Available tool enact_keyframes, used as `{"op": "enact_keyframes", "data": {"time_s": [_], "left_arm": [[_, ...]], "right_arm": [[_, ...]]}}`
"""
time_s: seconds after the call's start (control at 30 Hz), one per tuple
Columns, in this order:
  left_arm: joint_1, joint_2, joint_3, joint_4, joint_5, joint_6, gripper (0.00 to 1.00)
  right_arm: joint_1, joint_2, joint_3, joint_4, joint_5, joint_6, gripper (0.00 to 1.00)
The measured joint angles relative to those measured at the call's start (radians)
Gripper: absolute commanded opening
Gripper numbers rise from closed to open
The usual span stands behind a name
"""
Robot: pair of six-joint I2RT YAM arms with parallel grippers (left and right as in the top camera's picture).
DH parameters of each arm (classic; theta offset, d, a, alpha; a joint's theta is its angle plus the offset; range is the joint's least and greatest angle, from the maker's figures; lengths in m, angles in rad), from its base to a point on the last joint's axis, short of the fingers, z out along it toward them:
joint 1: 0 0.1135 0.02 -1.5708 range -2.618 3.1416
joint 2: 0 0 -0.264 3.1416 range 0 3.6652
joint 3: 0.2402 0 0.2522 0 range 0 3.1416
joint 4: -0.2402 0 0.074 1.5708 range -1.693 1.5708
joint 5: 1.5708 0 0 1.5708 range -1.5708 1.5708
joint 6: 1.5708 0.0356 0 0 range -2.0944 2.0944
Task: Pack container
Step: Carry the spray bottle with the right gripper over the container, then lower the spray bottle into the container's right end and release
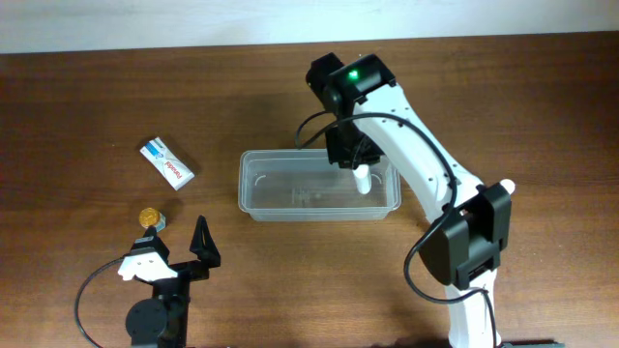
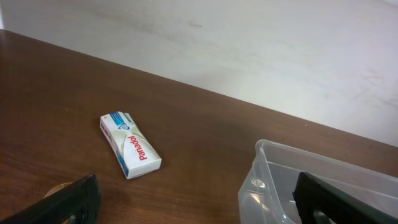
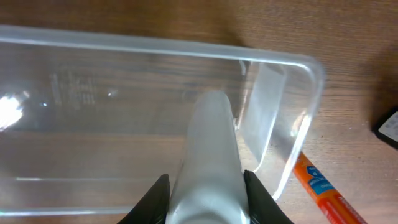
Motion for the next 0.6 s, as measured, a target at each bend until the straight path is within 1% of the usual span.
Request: {"op": "enact_keyframes", "data": {"time_s": [0.4,0.6], "left_arm": [[0.000,0.000,0.000,0.000,0.000,0.000,1.00],[0.000,0.000,0.000,0.000,0.000,0.000,0.99]], "right_arm": [[-0.021,0.000,-0.008,0.014,0.001,0.000,0.17],[-0.032,0.000,-0.104,0.075,0.000,0.002,0.17]]}}
